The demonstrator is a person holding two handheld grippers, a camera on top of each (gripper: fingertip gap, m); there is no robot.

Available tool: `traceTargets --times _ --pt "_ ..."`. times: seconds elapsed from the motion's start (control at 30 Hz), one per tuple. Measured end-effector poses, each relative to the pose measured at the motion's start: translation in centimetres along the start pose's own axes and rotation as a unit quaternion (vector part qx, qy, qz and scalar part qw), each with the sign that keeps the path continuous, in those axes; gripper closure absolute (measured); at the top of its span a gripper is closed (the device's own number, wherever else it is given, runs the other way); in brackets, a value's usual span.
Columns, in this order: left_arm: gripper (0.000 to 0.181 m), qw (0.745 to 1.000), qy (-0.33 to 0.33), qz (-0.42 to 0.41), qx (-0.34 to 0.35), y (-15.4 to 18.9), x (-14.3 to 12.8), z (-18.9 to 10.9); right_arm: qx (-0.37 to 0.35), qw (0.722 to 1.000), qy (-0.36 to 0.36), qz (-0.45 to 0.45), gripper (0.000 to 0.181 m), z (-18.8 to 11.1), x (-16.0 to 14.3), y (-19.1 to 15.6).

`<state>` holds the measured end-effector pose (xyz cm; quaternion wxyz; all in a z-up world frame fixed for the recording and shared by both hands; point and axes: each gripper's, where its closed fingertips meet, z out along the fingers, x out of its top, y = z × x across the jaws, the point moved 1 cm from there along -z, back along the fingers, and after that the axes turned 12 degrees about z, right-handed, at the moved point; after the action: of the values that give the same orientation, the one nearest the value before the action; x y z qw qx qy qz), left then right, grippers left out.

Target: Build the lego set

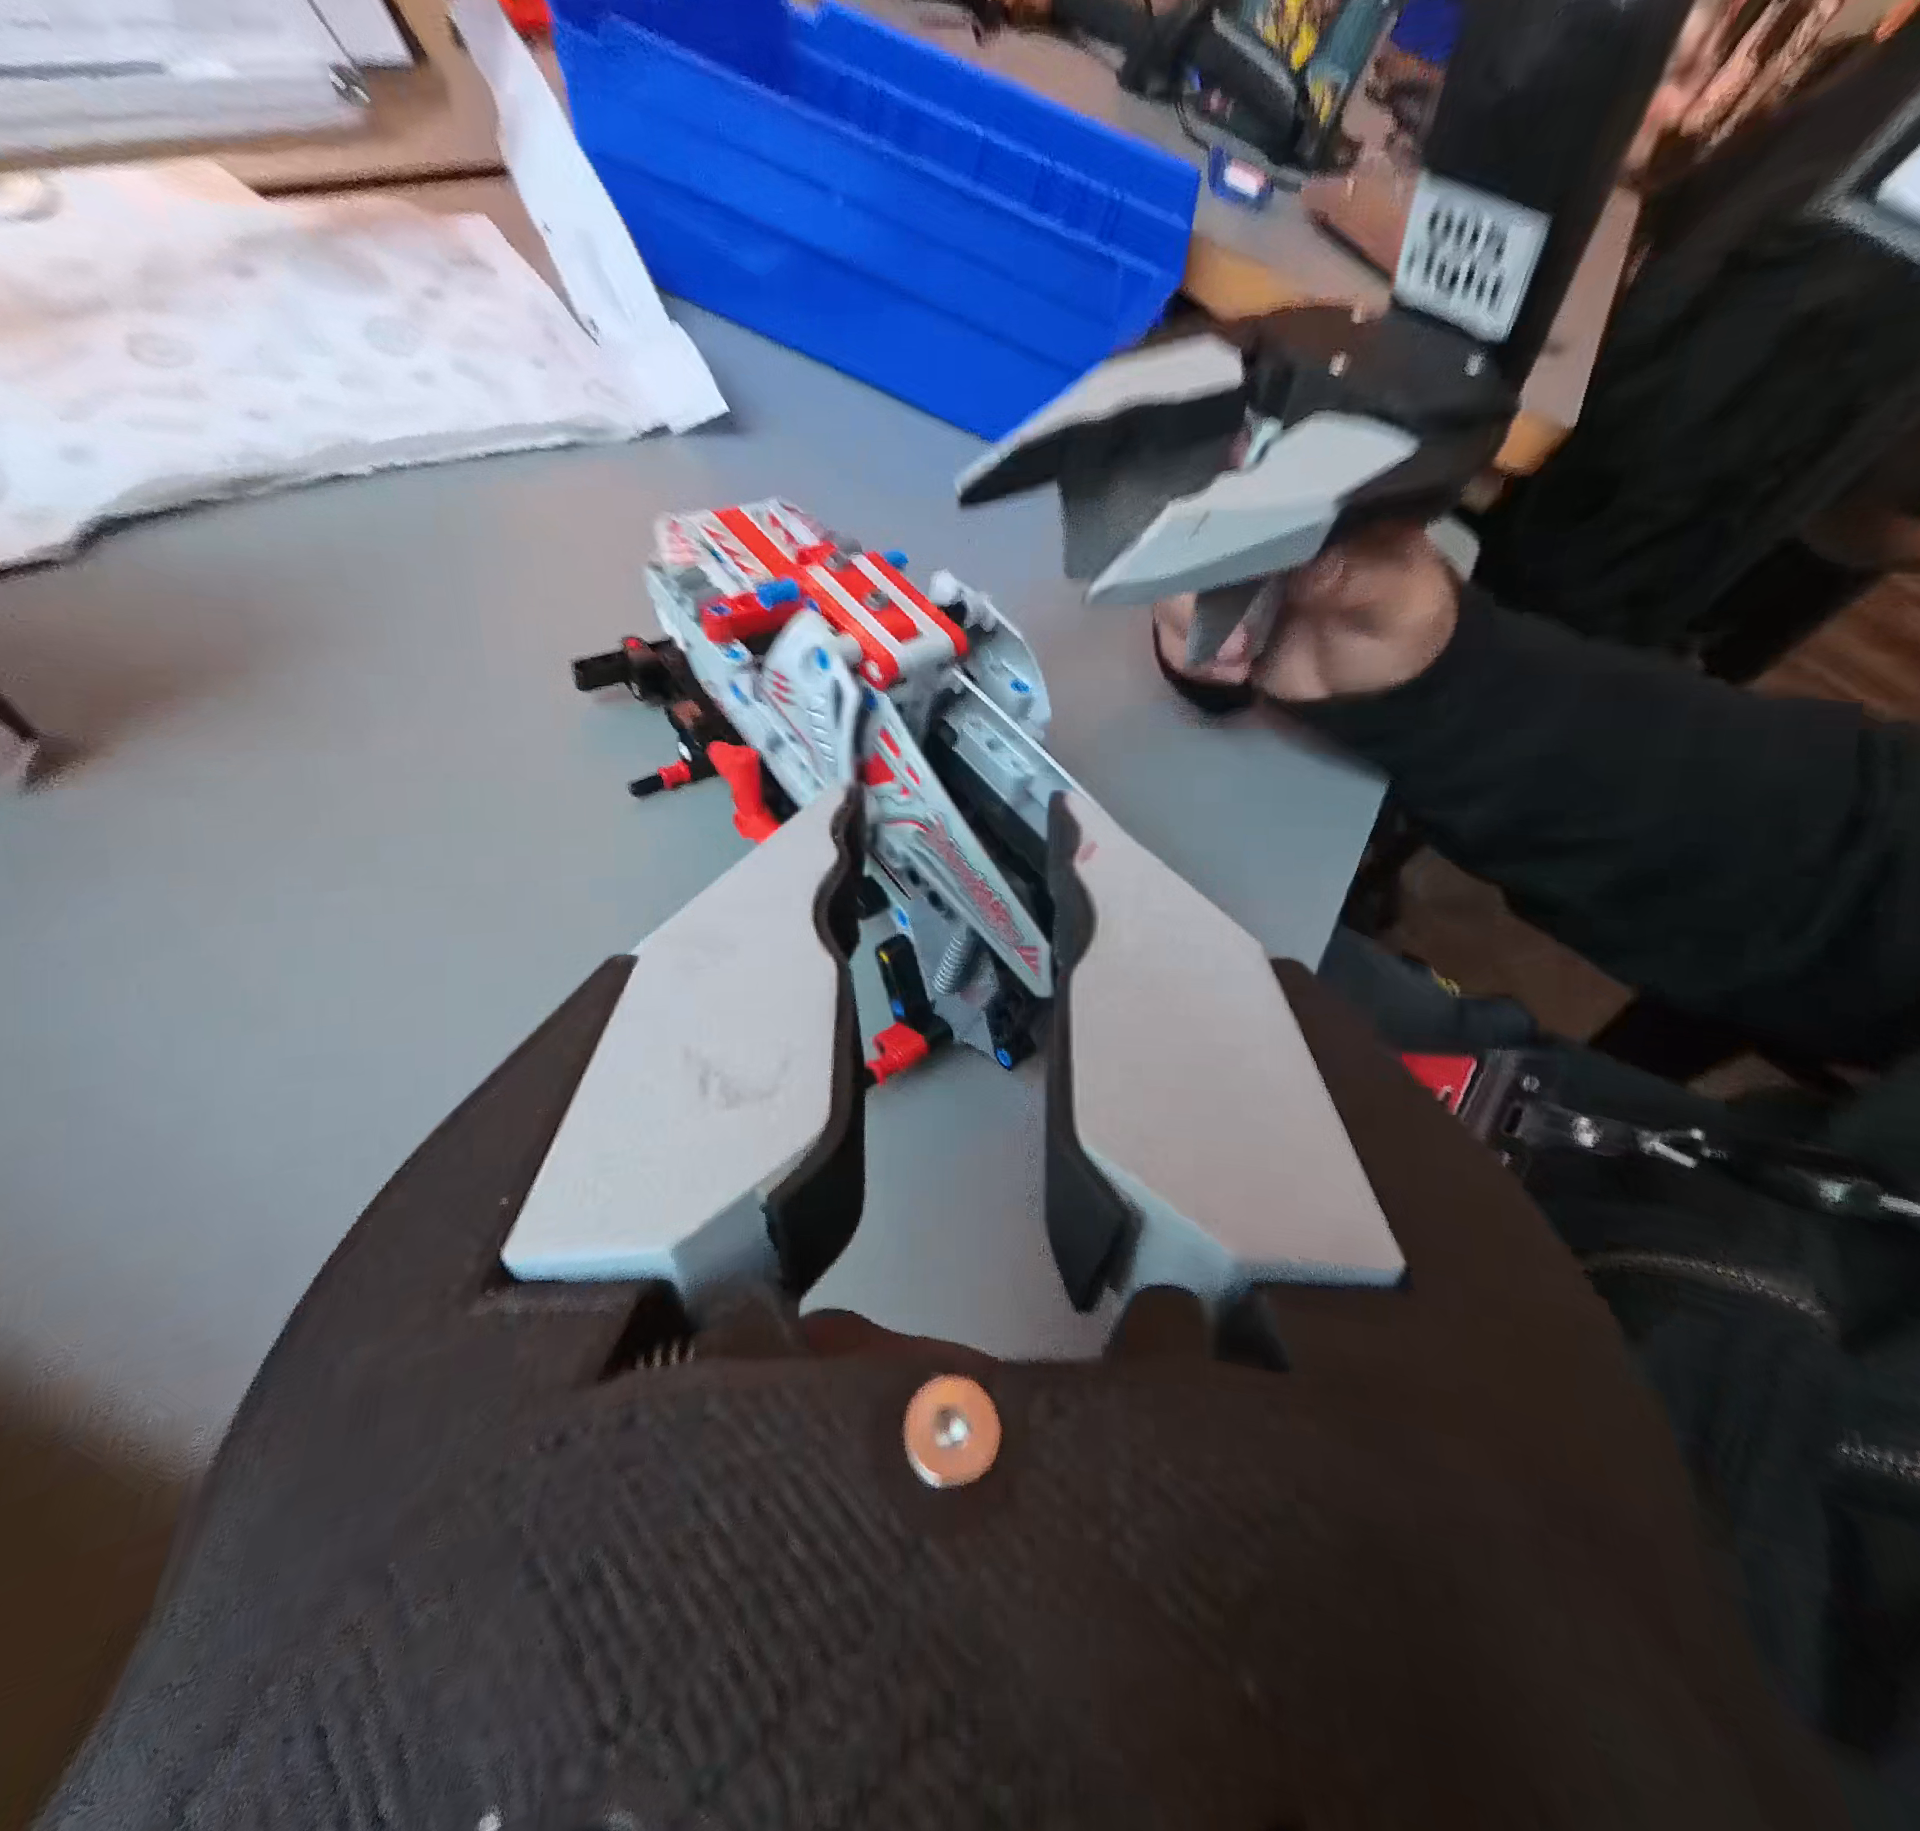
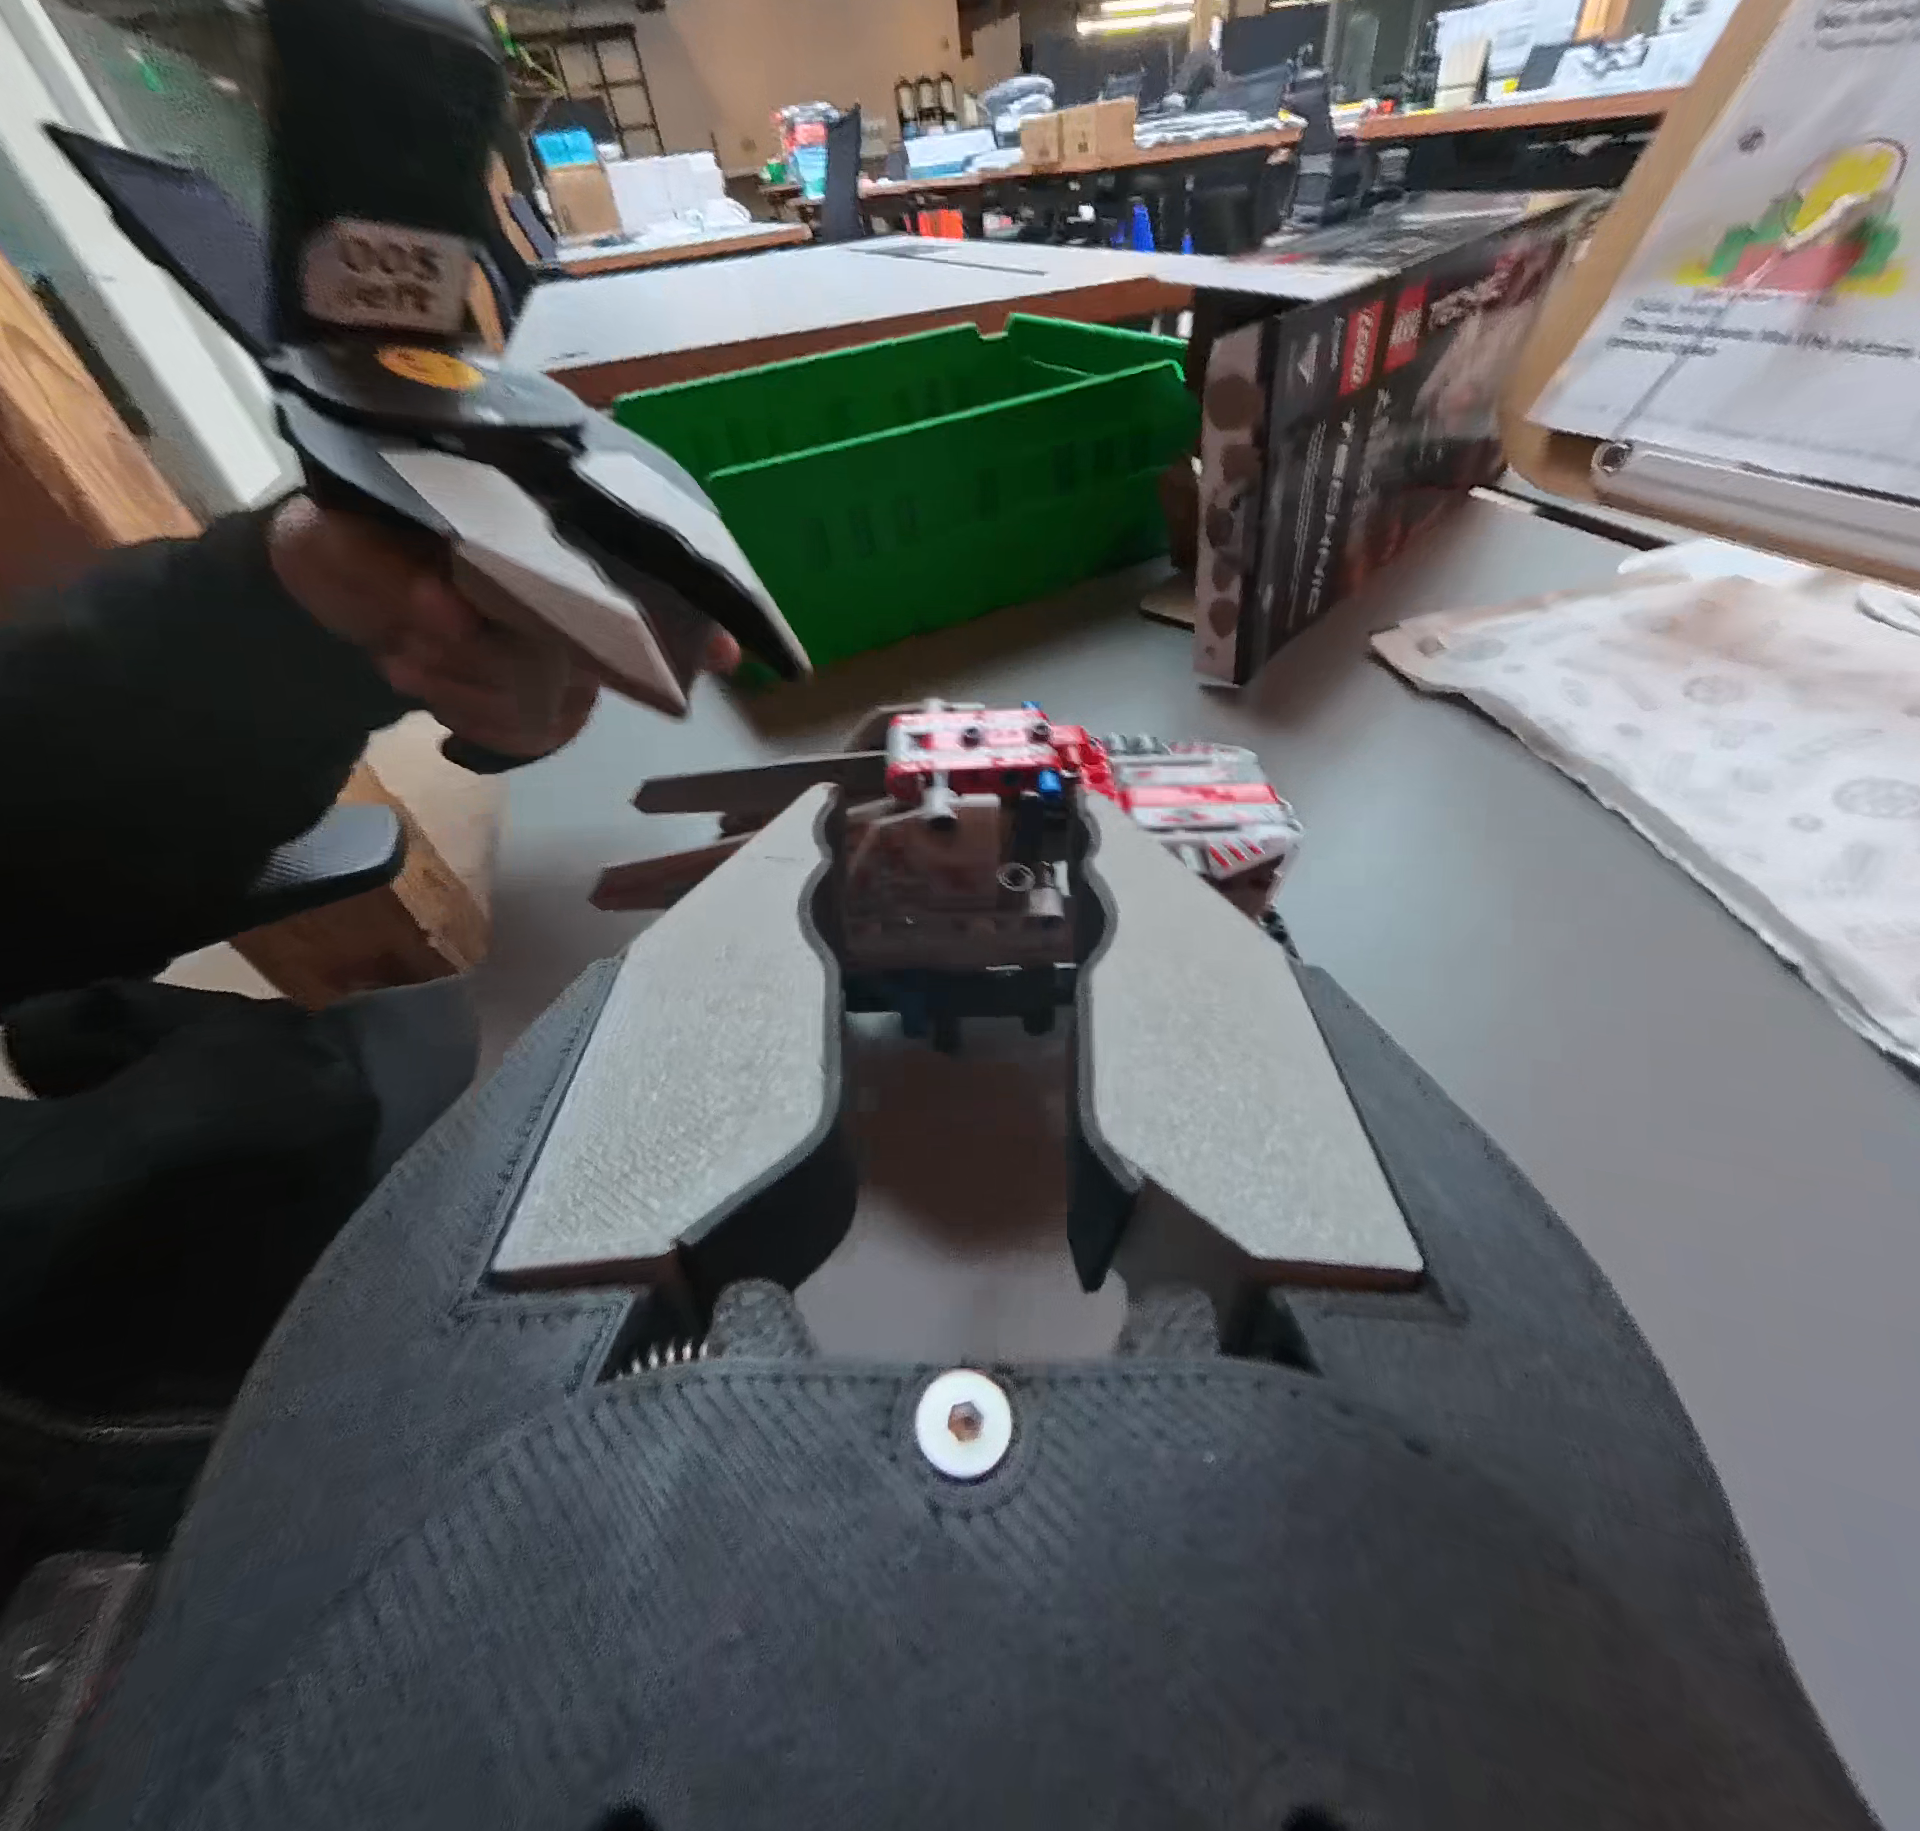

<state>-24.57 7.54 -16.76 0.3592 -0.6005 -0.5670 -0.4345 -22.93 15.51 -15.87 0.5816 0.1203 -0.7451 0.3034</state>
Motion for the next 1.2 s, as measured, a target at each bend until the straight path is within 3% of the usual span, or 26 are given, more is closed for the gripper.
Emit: traceTargets --times 0.07,0.13,0.23,0.3,0.37,0.53,0.63,0.73,0.83,1.07,1.2 --pt "0.146 0.999 -0.032 0.027 0.004 0.7 -1.1 1.3 0.013 1.0 -0.013 0.005 0.13 0.2 0.3 -1.0" --pt "0.156 0.996 -0.044 0.064 0.038 0.5 -1.7 2.3 0.025 0.999 -0.029 0.012 0.114 0.7 0.3 -2.1" --pt "0.165 0.992 -0.042 0.092 0.068 0.2 -1.5 2.5 -0.009 0.996 -0.086 0.015 0.1 1.9 -1.6 -2.1" --pt "0.173 0.986 -0.054 0.116 0.106 -0.8 -1.5 2.1 -0.044 0.994 -0.098 -0.013 0.109 2.3 -2.4 -1.6" --pt "0.181 0.976 -0.068 0.145 0.145 -2.0 -1.7 1.5 -0.058 0.989 -0.131 -0.039 0.137 2.4 -3.4 -1.3" --pt "0.181 0.976 -0.066 0.146 0.145 -2.4 -1.7 1.5 -0.044 0.985 -0.161 -0.04 0.143 2.1 -3.7 -1.4" --pt "0.178 0.965 -0.08 0.141 0.207 -5.1 -1.9 -0.1 -0.067 0.983 -0.161 -0.06 0.181 0.9 -3.3 -0.4" --pt "0.178 0.976 -0.064 0.106 0.181 -5.8 -1.8 -1.3 -0.054 0.988 -0.139 -0.042 0.181 0.2 -2.3 -0.2" --pt "0.179 0.97 -0.076 0.117 0.199 -6.5 -2.0 -1.9 -0.036 0.991 -0.129 -0.018 0.181 0.4 -2.1 -0.5" --pt "0.18 0.974 -0.082 0.143 0.154 -4.3 -2.1 -0.4 -0.056 0.991 -0.118 -0.026 0.15 1.2 -2.4 -0.3" --pt "0.18 0.974 -0.087 0.153 0.14 -3.7 -2.1 -0.3 -0.062 0.992 -0.107 -0.022 0.141 1.1 -2.0 0.0"
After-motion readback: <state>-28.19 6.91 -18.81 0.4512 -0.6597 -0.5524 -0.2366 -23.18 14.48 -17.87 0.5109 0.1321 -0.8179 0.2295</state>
